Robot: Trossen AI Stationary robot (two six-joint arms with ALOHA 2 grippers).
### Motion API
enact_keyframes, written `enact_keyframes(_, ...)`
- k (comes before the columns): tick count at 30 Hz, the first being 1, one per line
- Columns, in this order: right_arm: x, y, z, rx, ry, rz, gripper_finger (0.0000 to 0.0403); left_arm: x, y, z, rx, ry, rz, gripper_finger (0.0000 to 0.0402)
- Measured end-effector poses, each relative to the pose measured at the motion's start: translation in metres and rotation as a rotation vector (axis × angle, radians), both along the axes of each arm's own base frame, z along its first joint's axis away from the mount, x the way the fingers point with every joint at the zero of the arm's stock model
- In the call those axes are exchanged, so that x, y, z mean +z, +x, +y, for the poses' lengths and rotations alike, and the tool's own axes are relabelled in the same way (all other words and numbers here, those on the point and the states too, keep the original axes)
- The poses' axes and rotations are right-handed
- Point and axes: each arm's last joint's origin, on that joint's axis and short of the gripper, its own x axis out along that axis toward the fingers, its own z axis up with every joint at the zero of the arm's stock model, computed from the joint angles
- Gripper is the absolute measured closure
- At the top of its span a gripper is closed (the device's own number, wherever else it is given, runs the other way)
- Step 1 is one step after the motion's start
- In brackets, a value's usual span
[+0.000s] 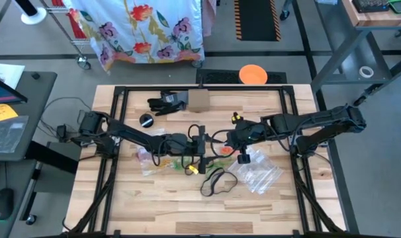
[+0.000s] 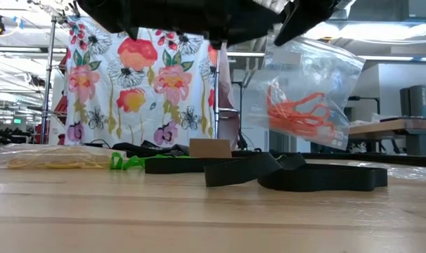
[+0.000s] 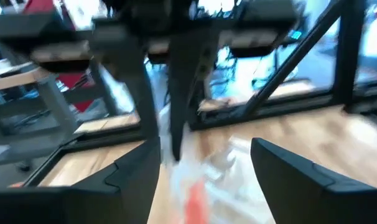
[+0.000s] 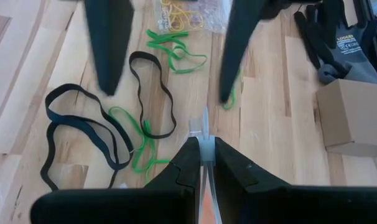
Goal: Sort rubber bands
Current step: Close the transparent zip bag
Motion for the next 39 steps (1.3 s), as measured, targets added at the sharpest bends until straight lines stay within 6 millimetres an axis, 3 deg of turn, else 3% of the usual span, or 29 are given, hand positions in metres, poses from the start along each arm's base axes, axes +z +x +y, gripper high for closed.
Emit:
enact_keyframes(19, 0.0011, 0.0011, 0.0025, 0.011, 0.0, -0.017, 0.0378, 0.0001, 0.0, 0.0029, 0.066, 0.01, 0.03, 0.0217)
enact_keyframes(27, 0.001, 0.001, 0.0024, 0.013, -0.003, -0.016, 0.0378, 0.0002, 0.0, 0.0033, 0.071, 0.011, 0.029, 0.0287)
enact_keyframes(33, 0.0011, 0.0012, 0.0025, 0.015, -0.002, -0.018, 0.0378, 0.0004, 0.0001, 0.0035, 0.059, 0.027, 0.029, 0.039)
enact_keyframes(39, 0.0011, 0.0011, 0.0025, 0.015, -0.002, -0.017, 0.0378, 0.0003, 0.0001, 0.0036, 0.064, 0.03, 0.029, 0.04)
